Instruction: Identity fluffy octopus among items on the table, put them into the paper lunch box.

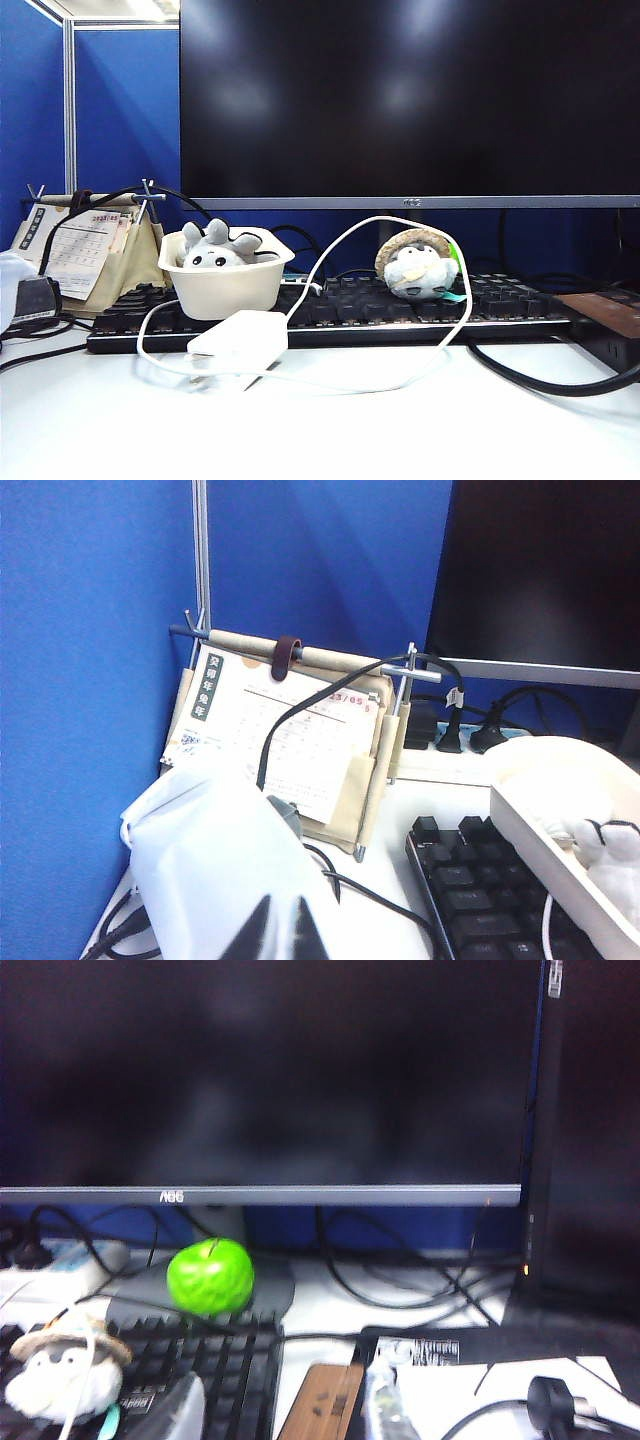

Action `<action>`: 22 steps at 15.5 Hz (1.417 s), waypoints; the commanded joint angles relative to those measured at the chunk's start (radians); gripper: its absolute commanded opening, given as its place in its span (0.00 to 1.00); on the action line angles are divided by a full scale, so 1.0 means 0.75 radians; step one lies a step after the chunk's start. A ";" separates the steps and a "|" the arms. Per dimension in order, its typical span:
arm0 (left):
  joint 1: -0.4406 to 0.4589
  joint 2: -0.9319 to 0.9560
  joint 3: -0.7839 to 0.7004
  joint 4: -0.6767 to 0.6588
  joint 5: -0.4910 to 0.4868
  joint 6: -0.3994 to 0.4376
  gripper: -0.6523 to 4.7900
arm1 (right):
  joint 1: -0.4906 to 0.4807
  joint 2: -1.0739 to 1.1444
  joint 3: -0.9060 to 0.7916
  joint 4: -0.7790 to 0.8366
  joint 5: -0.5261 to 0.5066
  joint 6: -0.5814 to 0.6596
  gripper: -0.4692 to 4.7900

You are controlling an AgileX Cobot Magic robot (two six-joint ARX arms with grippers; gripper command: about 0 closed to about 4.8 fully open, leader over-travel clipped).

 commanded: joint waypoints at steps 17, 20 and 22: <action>0.000 -0.003 0.001 0.017 -0.001 0.001 0.17 | 0.000 -0.003 -0.068 0.084 -0.035 -0.005 0.49; 0.000 -0.003 0.001 0.017 -0.001 0.001 0.17 | 0.000 -0.003 -0.068 0.084 -0.035 -0.005 0.49; 0.000 -0.003 0.001 0.017 -0.001 0.001 0.17 | 0.000 -0.003 -0.068 0.084 -0.035 -0.005 0.49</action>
